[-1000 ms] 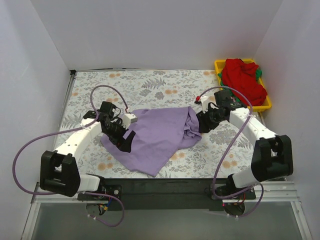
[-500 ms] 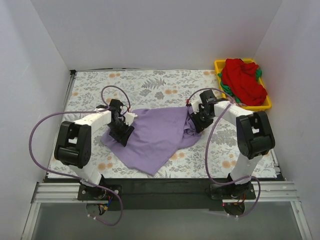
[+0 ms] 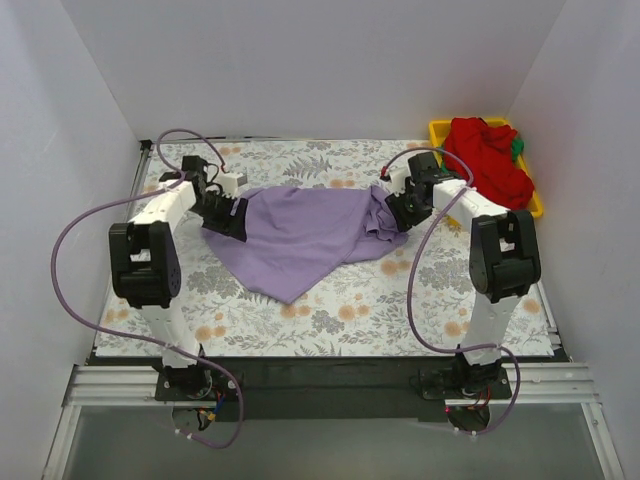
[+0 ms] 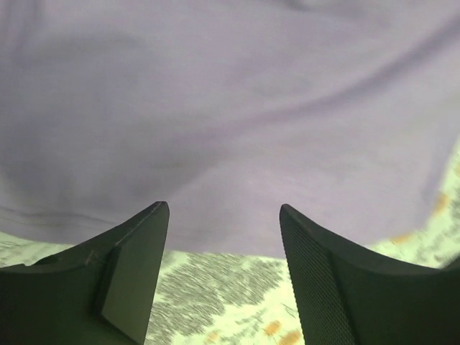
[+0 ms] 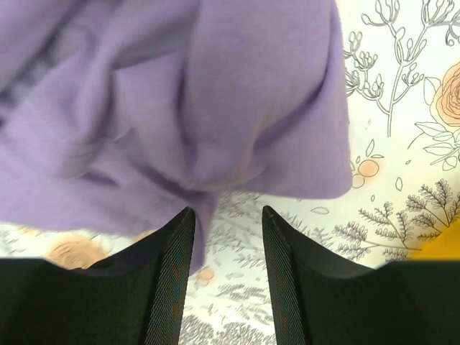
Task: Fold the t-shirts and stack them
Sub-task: Flatten the tshirt out
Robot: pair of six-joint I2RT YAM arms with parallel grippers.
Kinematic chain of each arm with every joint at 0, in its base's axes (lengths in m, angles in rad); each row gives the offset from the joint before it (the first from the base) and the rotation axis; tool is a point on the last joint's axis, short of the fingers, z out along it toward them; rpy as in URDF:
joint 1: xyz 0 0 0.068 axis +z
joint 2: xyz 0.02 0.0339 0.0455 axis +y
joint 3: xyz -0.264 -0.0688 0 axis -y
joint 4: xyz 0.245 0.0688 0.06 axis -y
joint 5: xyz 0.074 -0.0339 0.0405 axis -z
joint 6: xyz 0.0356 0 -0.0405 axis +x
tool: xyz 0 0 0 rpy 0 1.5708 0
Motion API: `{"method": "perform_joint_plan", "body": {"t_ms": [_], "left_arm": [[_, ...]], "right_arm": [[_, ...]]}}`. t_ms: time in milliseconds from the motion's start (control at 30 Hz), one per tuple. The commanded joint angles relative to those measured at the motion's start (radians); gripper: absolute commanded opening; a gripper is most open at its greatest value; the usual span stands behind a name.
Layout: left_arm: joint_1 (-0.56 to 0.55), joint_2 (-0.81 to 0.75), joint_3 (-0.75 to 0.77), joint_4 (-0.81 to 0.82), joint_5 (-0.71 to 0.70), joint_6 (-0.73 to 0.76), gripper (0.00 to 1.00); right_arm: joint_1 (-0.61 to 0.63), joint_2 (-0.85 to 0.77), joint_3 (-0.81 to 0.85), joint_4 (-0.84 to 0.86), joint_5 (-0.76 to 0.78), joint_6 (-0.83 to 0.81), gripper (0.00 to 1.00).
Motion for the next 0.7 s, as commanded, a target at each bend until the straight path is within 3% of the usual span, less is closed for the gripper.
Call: {"method": "perform_joint_plan", "body": {"t_ms": [0,233,400,667], "left_arm": [[-0.083,-0.195,-0.056,-0.105,0.163,0.099,0.63],[-0.329,-0.411,-0.358,0.037,0.028,0.073,0.75],[-0.424,-0.437,-0.475,0.134,-0.008,0.022,0.79],[-0.499,-0.491,-0.659,0.413,-0.12,0.002,0.8]], "right_arm": [[0.027,-0.128,0.016,-0.067,-0.092,-0.014,0.49],[0.12,-0.22,-0.067,-0.134,-0.201,0.034,0.43],[0.217,-0.202,-0.102,-0.125,-0.186,0.042,0.43],[0.261,-0.124,-0.119,-0.05,-0.164,0.033,0.52]]}}
